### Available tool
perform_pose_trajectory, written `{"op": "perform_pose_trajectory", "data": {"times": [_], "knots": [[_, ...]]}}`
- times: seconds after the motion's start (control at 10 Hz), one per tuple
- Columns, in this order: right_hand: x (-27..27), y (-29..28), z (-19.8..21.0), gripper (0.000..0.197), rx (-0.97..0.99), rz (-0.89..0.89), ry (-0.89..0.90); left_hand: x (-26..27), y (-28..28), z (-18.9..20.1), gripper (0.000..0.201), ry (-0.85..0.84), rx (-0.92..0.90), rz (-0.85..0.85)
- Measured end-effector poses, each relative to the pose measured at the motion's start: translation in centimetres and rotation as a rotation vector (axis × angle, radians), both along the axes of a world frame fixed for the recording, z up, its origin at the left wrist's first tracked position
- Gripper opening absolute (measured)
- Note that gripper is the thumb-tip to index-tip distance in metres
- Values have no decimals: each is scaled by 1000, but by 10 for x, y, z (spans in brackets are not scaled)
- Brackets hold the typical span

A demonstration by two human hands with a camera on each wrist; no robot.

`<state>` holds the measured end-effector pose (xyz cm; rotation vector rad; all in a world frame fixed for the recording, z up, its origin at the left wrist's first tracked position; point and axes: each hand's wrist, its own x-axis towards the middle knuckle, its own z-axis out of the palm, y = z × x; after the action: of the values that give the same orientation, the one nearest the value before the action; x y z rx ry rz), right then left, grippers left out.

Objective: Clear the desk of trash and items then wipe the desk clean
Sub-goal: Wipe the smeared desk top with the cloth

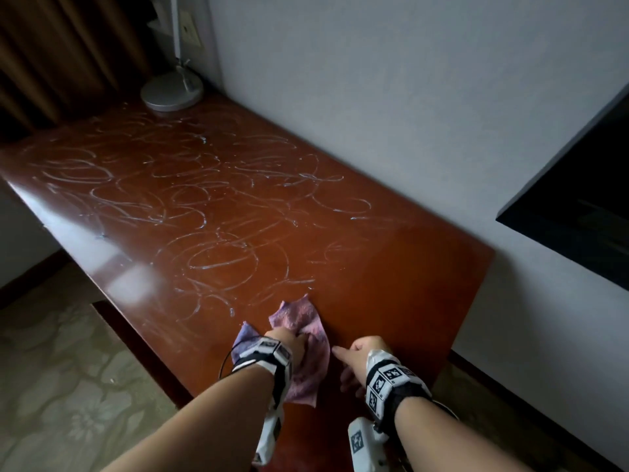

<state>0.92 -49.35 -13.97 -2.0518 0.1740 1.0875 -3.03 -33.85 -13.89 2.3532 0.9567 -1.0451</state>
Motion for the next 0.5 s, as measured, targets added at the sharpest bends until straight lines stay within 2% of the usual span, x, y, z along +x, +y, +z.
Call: {"op": "perform_pose_trajectory", "data": {"times": [0.1, 0.2, 0.4, 0.5], "knots": [[0, -1, 1, 38, -4, 19, 4, -10, 0, -5, 47, -36, -37, 26], [1, 1, -2, 38, -36, 19, -4, 7, 5, -6, 51, -51, -38, 28], [1, 1, 3, 33, -58, 17, 23, 63, 12, 6, 44, -208, -193, 248], [0, 0, 5, 32, -35, 4, 18, 65, 14, 0, 47, -183, -82, 51]]}}
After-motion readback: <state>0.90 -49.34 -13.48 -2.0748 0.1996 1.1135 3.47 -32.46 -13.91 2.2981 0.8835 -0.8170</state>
